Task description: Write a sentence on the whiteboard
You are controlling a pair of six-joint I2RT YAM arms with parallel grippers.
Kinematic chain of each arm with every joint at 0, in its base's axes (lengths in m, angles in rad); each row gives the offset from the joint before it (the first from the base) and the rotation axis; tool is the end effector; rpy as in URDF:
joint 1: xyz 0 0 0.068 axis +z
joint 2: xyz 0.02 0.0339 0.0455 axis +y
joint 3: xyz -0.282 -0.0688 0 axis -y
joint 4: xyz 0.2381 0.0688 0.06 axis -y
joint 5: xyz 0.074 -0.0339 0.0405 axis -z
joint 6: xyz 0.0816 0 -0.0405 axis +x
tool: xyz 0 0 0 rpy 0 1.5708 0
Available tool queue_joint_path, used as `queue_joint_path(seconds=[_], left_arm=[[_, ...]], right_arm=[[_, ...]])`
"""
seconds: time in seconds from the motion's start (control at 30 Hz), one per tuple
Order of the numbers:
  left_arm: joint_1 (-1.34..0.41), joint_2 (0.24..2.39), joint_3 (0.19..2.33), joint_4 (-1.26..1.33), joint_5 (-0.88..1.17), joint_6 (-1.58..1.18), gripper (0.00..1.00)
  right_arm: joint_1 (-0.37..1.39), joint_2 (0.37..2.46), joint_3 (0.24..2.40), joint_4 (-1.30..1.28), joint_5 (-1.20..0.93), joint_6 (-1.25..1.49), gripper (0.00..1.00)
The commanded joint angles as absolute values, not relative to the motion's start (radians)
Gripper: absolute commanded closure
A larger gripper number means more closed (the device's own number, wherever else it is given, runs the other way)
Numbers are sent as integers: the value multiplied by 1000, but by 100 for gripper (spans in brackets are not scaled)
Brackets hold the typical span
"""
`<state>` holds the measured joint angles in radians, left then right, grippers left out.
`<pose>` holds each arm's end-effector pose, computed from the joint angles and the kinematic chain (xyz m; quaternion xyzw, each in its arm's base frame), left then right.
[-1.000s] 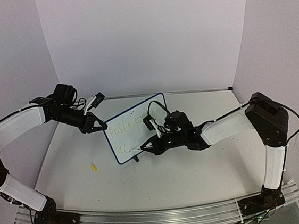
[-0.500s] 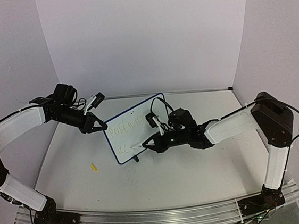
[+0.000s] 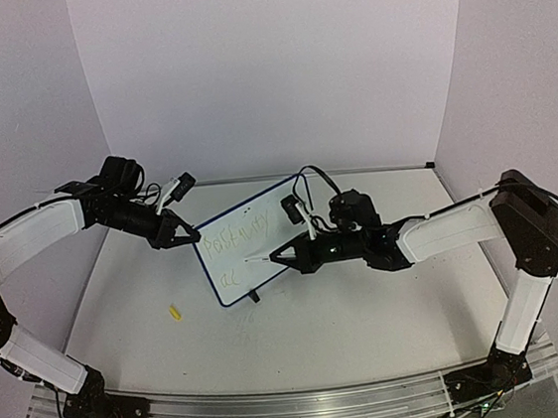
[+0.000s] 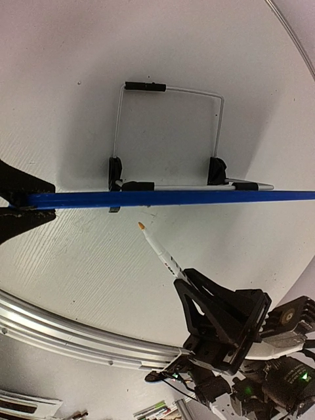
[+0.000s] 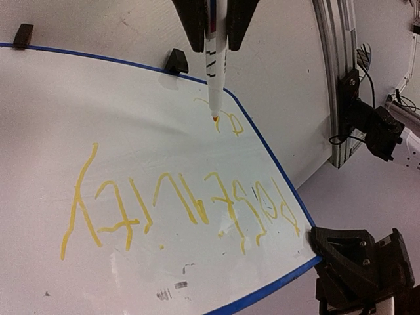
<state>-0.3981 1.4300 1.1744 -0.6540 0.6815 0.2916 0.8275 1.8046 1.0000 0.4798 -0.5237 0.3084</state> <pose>0.2661 -0.1677 0.2821 0.4035 0.8023 -0.3319 0.2887 0.2615 0.3448 0.2117 -0.3473 0.7194 0.4804 0.3620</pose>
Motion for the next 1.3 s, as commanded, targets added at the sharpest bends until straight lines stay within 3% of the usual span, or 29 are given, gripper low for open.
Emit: queue_joint_path(seconds=[0.0,0.83,1.27], left_arm=[[-405,1450,1197,-686,698,292,100],[-404,1459,1198,-689,698,294,100],[-405,1453,1198,-689,697,294,100]], right_arm=[[820,1829,1029,535,-555,304,100],[848,1953,1150,439,-559,251,100],[848,1881,1081,464,-368,280,100]])
